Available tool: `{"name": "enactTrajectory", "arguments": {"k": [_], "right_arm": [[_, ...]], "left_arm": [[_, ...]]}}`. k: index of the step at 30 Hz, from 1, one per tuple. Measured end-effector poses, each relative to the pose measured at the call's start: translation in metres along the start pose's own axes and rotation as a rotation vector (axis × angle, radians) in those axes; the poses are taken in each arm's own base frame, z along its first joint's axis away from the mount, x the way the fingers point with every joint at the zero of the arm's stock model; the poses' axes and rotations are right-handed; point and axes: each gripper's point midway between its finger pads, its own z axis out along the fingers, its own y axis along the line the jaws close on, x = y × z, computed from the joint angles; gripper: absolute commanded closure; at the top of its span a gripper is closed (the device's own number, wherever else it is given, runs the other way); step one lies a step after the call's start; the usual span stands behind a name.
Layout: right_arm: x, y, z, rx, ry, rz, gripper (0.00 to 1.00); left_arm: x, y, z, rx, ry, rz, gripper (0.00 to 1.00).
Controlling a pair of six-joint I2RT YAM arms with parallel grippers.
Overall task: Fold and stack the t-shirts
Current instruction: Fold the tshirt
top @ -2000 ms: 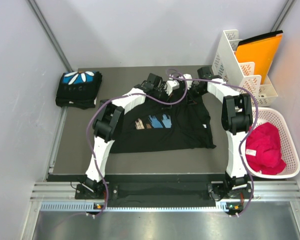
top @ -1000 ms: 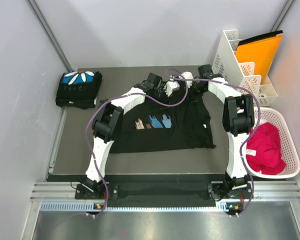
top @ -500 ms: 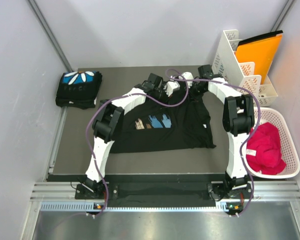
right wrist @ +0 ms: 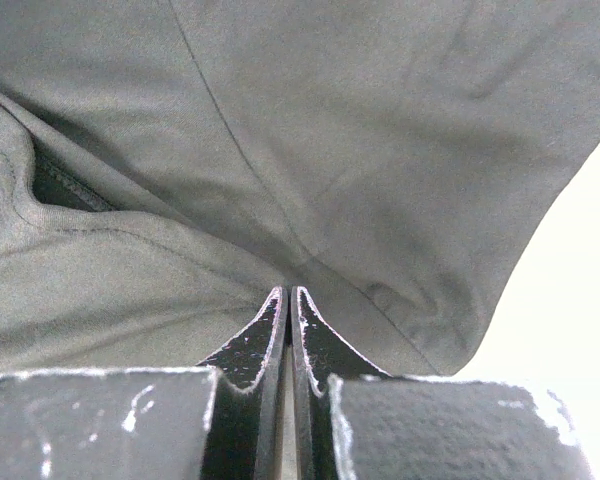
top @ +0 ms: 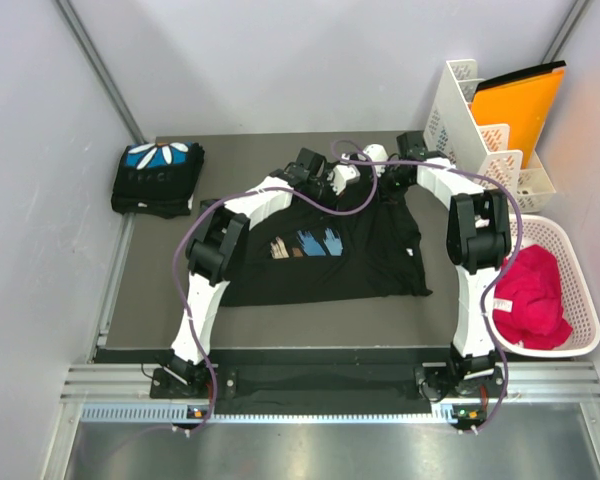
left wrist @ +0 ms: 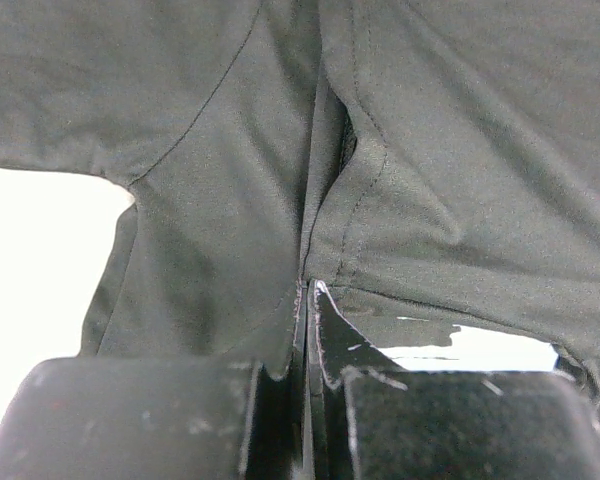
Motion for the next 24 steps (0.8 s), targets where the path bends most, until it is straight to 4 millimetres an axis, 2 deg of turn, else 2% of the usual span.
{"name": "enactTrajectory", "arguments": {"k": [22,24], "right_arm": [[-0.0060,-0.0057,0.0028,0.026,-0.033,-0.012,1.00],[-0.0066,-0.0063,0.0029,0.028,-0.035,-0.011,0.98]], "left_arm": [[0.0045,-0.0026,0.0030,-0.007,0.017,0.014,1.00],[0.0056,-0.0021,0.0032,-0.011,0.021,0.014,1.00]]}}
